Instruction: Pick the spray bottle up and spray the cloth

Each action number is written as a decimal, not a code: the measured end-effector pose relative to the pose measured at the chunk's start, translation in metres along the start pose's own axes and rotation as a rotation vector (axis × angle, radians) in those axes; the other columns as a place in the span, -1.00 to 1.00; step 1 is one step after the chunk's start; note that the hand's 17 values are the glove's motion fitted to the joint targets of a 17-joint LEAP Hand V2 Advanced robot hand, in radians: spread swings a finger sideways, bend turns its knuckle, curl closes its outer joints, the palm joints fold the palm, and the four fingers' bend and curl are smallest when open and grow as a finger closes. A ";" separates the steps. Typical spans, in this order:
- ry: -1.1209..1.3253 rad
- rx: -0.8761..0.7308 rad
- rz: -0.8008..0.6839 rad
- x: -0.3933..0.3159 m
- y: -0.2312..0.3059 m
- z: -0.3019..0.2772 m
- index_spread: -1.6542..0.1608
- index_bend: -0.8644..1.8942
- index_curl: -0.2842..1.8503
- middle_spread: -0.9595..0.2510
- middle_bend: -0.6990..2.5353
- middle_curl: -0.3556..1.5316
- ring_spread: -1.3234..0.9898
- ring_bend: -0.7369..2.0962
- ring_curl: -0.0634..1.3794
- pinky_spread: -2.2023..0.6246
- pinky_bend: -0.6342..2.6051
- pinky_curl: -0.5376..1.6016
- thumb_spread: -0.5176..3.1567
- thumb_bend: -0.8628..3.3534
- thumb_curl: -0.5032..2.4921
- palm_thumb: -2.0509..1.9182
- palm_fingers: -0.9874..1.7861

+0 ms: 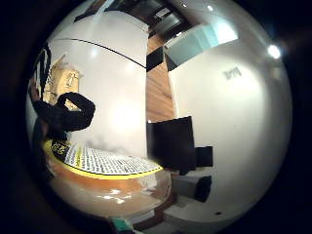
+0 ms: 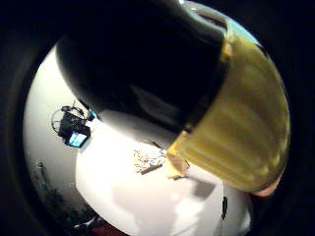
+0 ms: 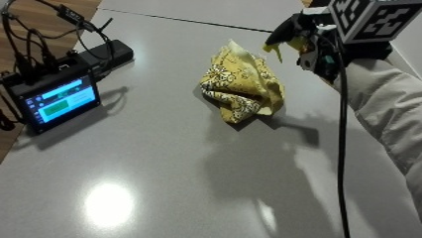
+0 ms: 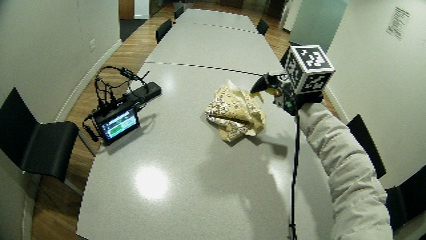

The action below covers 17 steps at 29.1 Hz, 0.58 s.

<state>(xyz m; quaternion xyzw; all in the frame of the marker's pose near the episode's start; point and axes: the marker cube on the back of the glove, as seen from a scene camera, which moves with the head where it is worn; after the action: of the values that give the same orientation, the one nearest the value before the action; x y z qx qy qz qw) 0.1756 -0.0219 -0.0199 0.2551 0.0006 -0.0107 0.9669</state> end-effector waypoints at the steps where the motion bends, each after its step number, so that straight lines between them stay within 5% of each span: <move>1: -0.034 0.005 0.012 0.000 -0.001 0.000 0.51 -0.20 -0.19 0.39 -0.25 -0.06 -0.01 -0.13 -0.22 0.37 -0.31 -0.06 -0.60 -0.59 -0.24 0.61 0.62; 12: -0.845 0.127 0.270 0.011 -0.002 -0.021 0.51 -0.21 -0.17 0.39 -0.25 -0.05 -0.01 -0.14 -0.21 0.37 -0.31 -0.06 -0.60 -0.60 -0.21 0.62 0.62; 17: -1.163 0.205 0.254 -0.016 -0.013 -0.059 0.51 -0.22 -0.17 0.40 -0.25 -0.05 -0.01 -0.14 -0.20 0.37 -0.32 -0.06 -0.59 -0.61 -0.21 0.61 0.60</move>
<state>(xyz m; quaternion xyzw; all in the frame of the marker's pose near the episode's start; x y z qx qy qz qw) 0.1594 -0.0037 -0.0775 0.2972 -0.5598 -0.0329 0.7728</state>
